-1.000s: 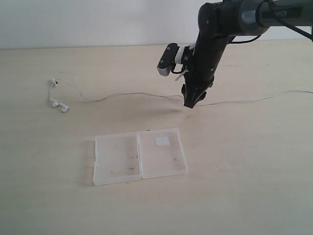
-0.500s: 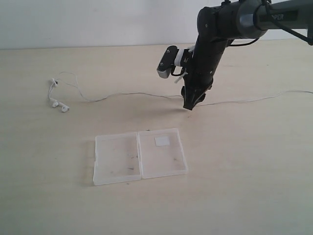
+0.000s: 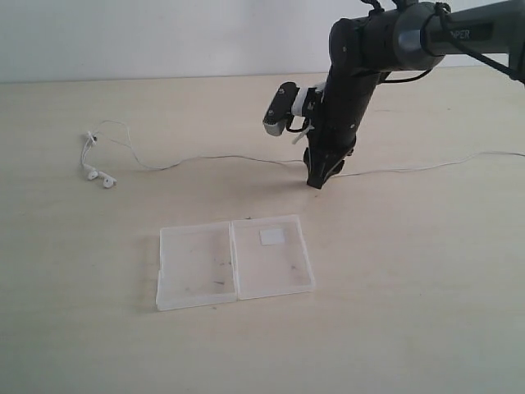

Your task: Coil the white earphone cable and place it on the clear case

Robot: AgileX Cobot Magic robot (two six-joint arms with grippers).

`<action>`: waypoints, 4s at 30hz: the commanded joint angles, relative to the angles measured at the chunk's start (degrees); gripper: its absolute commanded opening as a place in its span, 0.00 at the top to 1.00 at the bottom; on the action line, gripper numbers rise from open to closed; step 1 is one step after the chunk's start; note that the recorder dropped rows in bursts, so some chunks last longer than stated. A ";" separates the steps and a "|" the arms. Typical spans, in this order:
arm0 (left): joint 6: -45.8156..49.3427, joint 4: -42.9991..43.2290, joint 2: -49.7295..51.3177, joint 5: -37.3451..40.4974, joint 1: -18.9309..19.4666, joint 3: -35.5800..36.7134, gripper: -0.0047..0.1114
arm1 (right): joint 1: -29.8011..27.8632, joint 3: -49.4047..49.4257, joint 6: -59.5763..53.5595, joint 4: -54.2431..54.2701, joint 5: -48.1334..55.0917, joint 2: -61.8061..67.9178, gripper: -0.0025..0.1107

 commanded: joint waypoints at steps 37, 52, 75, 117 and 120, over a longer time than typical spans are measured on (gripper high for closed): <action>-0.07 -0.31 -0.31 -0.23 0.16 0.19 0.96 | 1.45 -0.38 29.06 -10.07 6.19 -52.39 0.98; -0.07 -0.31 -0.31 -0.23 0.16 0.19 0.96 | 1.45 -12.85 29.06 6.60 9.16 -58.48 0.98; -0.07 -0.31 -0.31 -0.23 0.16 0.19 0.96 | 1.45 -19.00 26.51 33.04 6.85 -57.04 0.98; -3.41 -53.99 -0.31 -8.76 0.16 -16.70 0.96 | 1.45 -19.00 27.14 37.27 6.61 -57.04 0.98; 7.77 -63.74 1.57 -2.88 0.16 -20.89 0.96 | 1.45 -19.00 27.11 37.27 6.72 -57.04 0.98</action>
